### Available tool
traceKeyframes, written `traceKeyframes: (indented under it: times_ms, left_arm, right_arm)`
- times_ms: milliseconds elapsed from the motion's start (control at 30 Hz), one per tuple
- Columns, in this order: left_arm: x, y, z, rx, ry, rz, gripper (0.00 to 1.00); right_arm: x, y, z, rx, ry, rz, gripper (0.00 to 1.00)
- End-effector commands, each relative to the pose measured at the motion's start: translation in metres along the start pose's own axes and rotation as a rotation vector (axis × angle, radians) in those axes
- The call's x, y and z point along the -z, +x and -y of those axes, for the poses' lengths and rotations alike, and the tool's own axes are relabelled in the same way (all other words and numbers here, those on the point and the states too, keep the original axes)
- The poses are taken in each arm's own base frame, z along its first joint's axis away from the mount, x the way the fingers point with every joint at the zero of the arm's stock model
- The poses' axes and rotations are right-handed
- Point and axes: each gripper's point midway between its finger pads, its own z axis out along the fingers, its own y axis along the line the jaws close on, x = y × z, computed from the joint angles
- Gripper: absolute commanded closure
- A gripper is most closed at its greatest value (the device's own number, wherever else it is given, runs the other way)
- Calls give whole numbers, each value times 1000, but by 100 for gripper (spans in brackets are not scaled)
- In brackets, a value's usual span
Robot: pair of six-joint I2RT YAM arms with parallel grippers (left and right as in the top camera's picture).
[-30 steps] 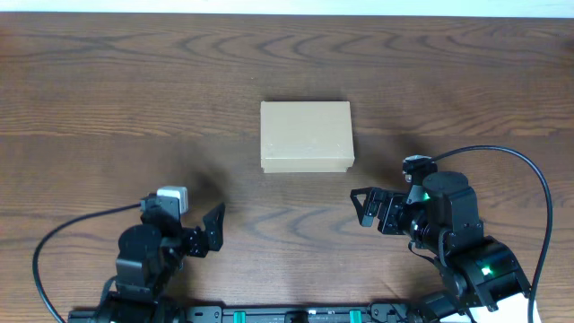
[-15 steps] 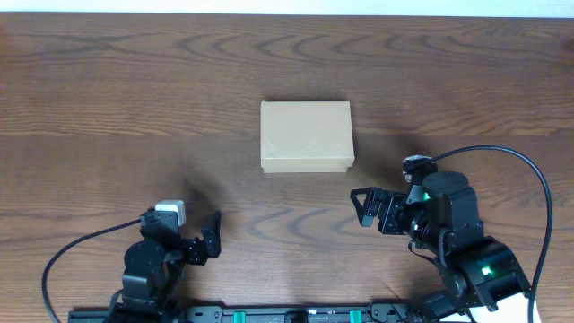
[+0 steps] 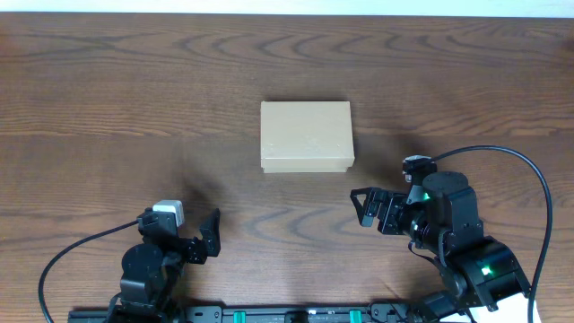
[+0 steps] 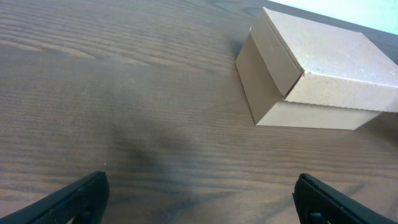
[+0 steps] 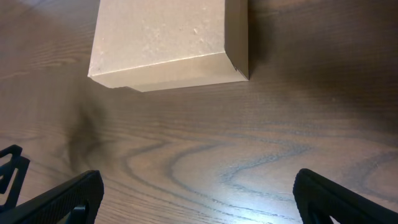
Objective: Pack container
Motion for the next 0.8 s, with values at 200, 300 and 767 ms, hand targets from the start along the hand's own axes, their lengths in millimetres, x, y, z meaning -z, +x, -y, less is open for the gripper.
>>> traceKeyframes:
  times_ms: [200,300,767]
  left_arm:
    - [-2,4,-1,-8,0,-4,5]
    - [-2,4,-1,-8,0,-4,4]
    - [-2,4,-1,-8,0,-4,5]
  right_arm:
    - [-1,3,-1,-5,-7,-10,1]
    - [-1,3,-1,-5,-7,-10,1]
    - [3,1,7,175,57,58,1]
